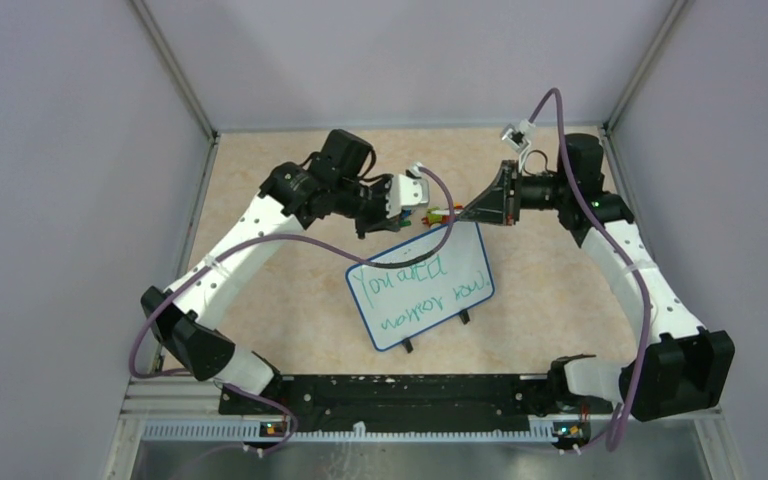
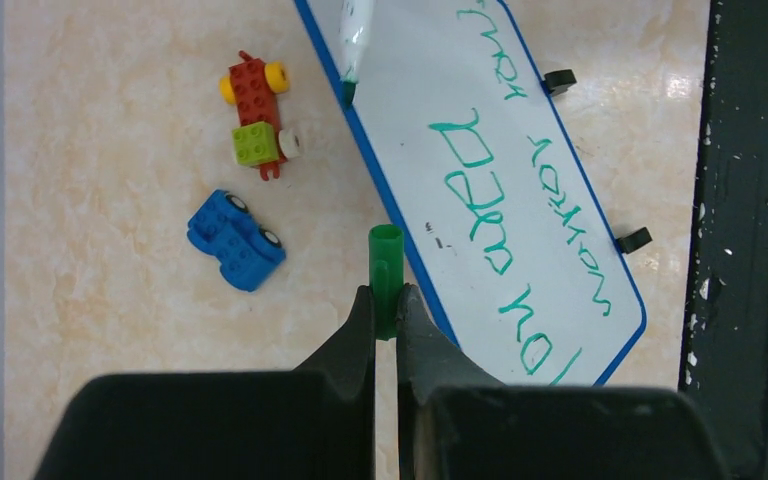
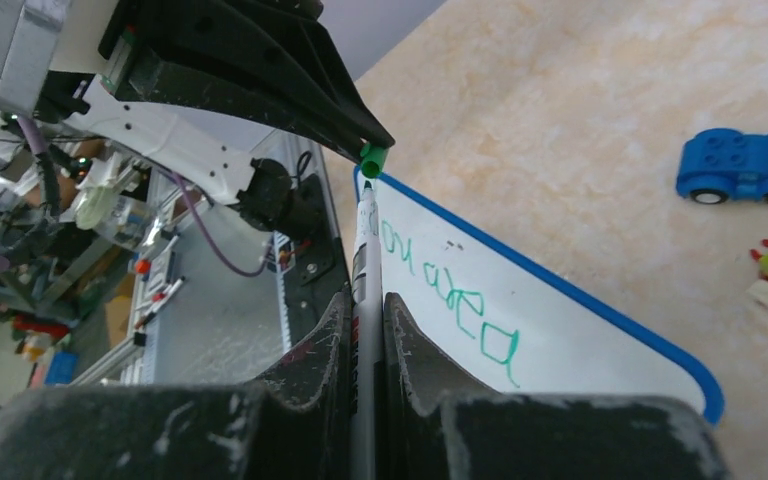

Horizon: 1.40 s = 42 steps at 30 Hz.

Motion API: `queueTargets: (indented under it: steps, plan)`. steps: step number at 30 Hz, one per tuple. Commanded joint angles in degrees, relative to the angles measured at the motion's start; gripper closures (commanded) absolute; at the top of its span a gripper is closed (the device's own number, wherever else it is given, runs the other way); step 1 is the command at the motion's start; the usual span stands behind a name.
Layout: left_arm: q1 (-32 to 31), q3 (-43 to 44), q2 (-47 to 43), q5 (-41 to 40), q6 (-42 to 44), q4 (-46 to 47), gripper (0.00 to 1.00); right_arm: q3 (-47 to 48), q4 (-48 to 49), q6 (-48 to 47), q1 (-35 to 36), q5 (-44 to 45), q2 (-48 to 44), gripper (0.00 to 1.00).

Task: Write a sentence on the whiteboard
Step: Insert the whiteboard marker without the cap into the pen cap.

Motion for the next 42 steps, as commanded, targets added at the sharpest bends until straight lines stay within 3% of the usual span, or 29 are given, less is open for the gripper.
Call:
queueTargets:
  steps: [1,9,42]
  plan:
    - [-2.4,-1.5,-3.4,-1.7,2.4,1.5,1.0,-1.3,-0.4,-0.6,-0.4,-5.4,-2.8,1.0]
    - [-6.8,-1.4,-2.6,-2.8,3.2,1.5,1.0,-2.5,-8.6,-7.2,1.8,-3.1,-3.4,1.0]
    - [-9.4,-0.7,-1.4,-2.1,4.0,-0.1,1.0,-2.8,-9.0,-8.4,5.0,0.3,-3.0,1.0]
